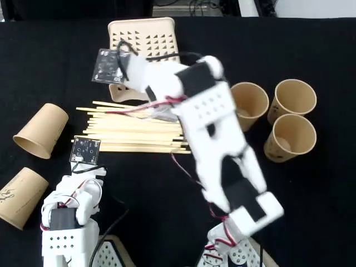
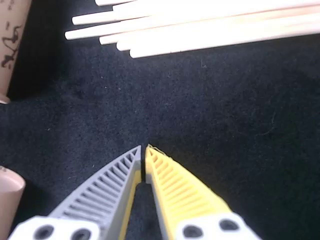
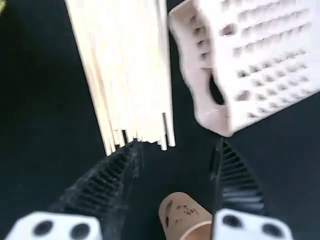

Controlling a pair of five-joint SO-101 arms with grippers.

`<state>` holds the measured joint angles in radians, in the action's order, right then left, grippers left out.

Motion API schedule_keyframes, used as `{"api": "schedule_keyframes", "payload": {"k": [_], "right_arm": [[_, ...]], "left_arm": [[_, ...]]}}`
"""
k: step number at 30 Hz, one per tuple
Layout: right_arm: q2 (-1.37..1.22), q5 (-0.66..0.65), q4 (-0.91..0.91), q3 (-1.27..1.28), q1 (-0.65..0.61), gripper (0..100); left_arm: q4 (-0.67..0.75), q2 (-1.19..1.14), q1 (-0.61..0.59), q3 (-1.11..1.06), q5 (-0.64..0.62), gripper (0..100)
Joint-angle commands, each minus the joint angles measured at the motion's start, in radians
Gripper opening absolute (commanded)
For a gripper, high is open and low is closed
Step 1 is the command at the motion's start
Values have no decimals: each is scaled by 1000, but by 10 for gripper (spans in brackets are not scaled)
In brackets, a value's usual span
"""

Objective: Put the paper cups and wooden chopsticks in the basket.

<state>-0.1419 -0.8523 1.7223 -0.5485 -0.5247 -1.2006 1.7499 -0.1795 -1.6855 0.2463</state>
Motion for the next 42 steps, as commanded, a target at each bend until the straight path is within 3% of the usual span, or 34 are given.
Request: {"api": "schedule_keyframes", "payload": {"k": [1, 9, 14, 20, 24, 31, 37, 42], "right_arm": [[-35, -14, -91, 42, -17, 237], [39, -14, -489, 490, -9, 234], [289, -5, -677, 783, 44, 236], [697, 6, -1037, 1293, 69, 237], [786, 6, -1275, 1489, 118, 237], [549, -31, -1548, 1451, 158, 234], [257, -31, -1559, 1234, 192, 233], [193, -34, -1570, 1161, 239, 233]], "left_arm": [[-5, 0, 1, -18, 2, 30], [-5, 0, 1, -18, 2, 30], [-5, 0, 1, -18, 2, 30], [-5, 0, 1, -18, 2, 30], [-5, 0, 1, -18, 2, 30], [-5, 0, -1, -18, 2, 30], [-5, 0, 1, -18, 2, 30], [-5, 0, -1, -18, 2, 30]]}}
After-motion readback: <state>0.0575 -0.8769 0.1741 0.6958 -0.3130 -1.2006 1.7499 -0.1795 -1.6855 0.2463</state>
